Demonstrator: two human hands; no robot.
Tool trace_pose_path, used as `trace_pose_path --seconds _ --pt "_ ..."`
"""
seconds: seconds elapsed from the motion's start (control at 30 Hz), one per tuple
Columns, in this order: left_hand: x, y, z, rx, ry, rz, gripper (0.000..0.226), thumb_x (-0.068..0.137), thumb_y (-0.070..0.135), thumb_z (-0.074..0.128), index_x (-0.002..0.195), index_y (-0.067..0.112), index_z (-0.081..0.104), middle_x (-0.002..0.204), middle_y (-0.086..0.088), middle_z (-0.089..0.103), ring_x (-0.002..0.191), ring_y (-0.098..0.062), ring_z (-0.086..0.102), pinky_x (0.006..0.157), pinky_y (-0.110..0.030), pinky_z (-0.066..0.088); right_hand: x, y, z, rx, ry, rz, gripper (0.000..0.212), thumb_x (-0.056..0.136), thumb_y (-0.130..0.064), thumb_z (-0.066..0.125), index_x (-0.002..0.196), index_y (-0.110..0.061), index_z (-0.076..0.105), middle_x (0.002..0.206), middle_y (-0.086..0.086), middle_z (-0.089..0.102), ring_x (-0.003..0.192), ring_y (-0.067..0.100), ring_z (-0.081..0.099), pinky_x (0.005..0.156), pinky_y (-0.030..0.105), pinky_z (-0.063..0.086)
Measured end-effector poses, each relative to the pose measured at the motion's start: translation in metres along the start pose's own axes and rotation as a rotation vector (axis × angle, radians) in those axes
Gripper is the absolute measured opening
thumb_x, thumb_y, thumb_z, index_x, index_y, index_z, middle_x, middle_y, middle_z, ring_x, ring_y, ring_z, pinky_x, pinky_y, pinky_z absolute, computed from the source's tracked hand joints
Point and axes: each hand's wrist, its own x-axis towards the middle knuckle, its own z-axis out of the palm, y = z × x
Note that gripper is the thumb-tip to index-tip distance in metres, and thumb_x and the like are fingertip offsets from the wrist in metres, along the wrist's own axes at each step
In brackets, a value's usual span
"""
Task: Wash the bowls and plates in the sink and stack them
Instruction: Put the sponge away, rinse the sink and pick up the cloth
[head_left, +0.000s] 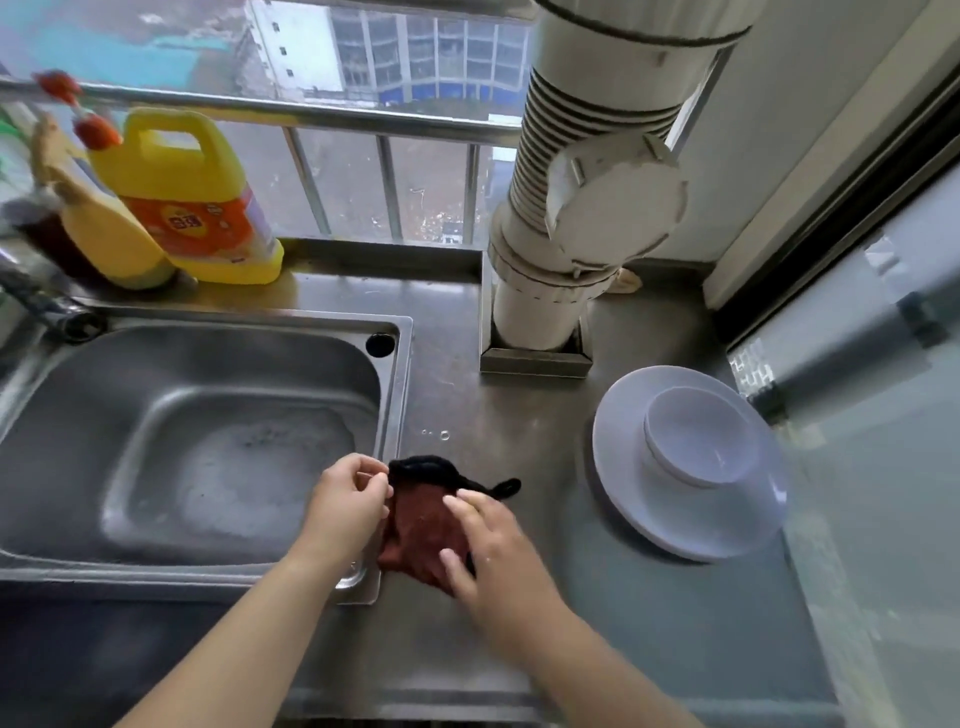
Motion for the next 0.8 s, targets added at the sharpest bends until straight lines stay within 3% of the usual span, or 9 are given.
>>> trace_pose_path --seconds 0.1,0.23,0.3,0.37,0.4,0.53,0.8 --pt "-0.001 -0.006 -0.012 0.022 0.011 0.002 0.019 0.091 0.002 0.052 0.080 0.015 0.059 0.070 -0.008 0.066 0.057 -0.019 0.057 0.063 -0.031 0.047 0.008 -0.018 0.054 -0.152 -0.225 0.027 0.062 0.079 -0.048 0.038 0.135 -0.021 0.045 0.140 0.002 0.051 0.132 0.022 0.044 0.109 0.037 0.036" --pt "0.006 -0.014 -0.030 -0.003 -0.011 -0.010 0.018 0.091 0.001 0.053 0.081 0.014 0.061 0.071 -0.007 0.067 0.059 -0.020 0.058 0.067 -0.036 0.050 0.007 -0.008 0.058 -0.277 -0.212 0.099 0.059 0.086 -0.048 0.035 0.143 -0.032 0.035 0.151 -0.002 0.035 0.142 0.016 0.013 0.112 0.036 0.010" --pt "0.009 -0.016 -0.041 -0.008 -0.027 -0.014 0.018 0.092 0.001 0.053 0.082 0.013 0.061 0.072 -0.007 0.068 0.058 -0.018 0.058 0.065 -0.034 0.051 0.008 0.004 0.048 -0.318 -0.151 0.193 0.063 0.089 -0.056 0.021 0.149 -0.038 0.015 0.160 -0.001 0.007 0.145 0.012 -0.006 0.114 0.034 -0.004" --pt "0.013 -0.015 -0.052 -0.015 -0.037 -0.007 0.017 0.092 0.001 0.052 0.083 0.013 0.061 0.074 -0.008 0.068 0.056 -0.016 0.057 0.060 -0.028 0.050 0.021 0.014 0.039 -0.233 -0.103 0.369 0.067 0.083 -0.063 0.001 0.146 -0.044 -0.008 0.154 -0.006 -0.030 0.138 0.006 -0.030 0.109 0.028 -0.024" --pt "0.015 -0.014 -0.057 -0.017 -0.041 0.001 0.017 0.092 0.001 0.052 0.083 0.013 0.061 0.074 -0.008 0.068 0.055 -0.016 0.057 0.060 -0.028 0.049 0.031 0.017 0.037 -0.207 -0.077 0.463 0.067 0.083 -0.063 0.000 0.146 -0.043 -0.012 0.151 -0.004 -0.034 0.138 0.008 -0.031 0.108 0.028 -0.025" --pt "0.027 -0.014 -0.081 -0.032 -0.079 0.013 0.016 0.091 0.001 0.054 0.084 0.013 0.062 0.076 -0.008 0.068 0.058 -0.019 0.058 0.066 -0.032 0.049 0.087 0.002 0.036 -0.151 0.014 0.690 0.071 0.098 -0.047 0.026 0.150 -0.019 -0.013 0.156 0.010 -0.024 0.145 0.022 -0.019 0.116 0.038 -0.012" --pt "0.054 -0.016 -0.113 -0.015 -0.163 0.007 0.015 0.093 0.003 0.052 0.087 0.013 0.062 0.078 -0.007 0.069 0.056 -0.013 0.059 0.061 -0.031 0.048 0.153 -0.043 0.057 0.042 0.010 0.542 0.059 0.101 -0.027 0.034 0.153 -0.019 0.006 0.159 0.003 -0.013 0.146 0.015 -0.012 0.116 0.033 -0.008"
